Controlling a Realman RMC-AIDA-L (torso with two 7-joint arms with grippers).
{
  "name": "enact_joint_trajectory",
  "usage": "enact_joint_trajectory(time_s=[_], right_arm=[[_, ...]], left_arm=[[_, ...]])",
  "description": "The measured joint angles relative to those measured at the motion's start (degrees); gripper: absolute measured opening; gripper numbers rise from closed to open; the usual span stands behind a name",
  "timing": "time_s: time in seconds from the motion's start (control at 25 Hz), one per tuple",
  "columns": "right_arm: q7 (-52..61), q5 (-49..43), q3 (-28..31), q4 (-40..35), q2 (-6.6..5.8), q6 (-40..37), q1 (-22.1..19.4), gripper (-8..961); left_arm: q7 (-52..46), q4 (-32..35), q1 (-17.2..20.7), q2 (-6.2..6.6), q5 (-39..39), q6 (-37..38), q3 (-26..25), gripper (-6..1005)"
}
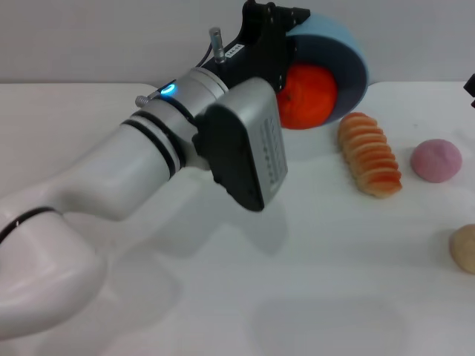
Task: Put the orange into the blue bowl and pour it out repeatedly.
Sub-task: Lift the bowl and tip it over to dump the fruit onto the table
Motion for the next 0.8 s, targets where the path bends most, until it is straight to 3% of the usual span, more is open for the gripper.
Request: enact_joint_trajectory(time_s=[0.2, 0.6, 0.68, 0.8], right_arm=[[0.2, 0.0, 0.0, 0.0, -0.02, 0.2, 0.3, 719], [0.3, 0.0, 0.0, 0.0, -0.02, 0.5, 0.6, 711], [0.3, 0.0, 0.0, 0.0, -0.02, 0.5, 0.7, 710], [0.8, 0.0, 0.0, -0.2, -0.01, 0.5, 0.6, 707]], left_arm=[[9.0, -1.0, 1.5, 0.0, -2.7, -9.2, 4.7, -2], [9.7, -1.9, 1.0, 0.09, -5.3, -9.5, 6.5, -1], [9.3, -1.9, 0.8, 0.08, -9.6, -9.2, 6.3, -1], [9.4, 0.1, -0.1, 0.04, -23.4, -6.2, 4.3, -2]])
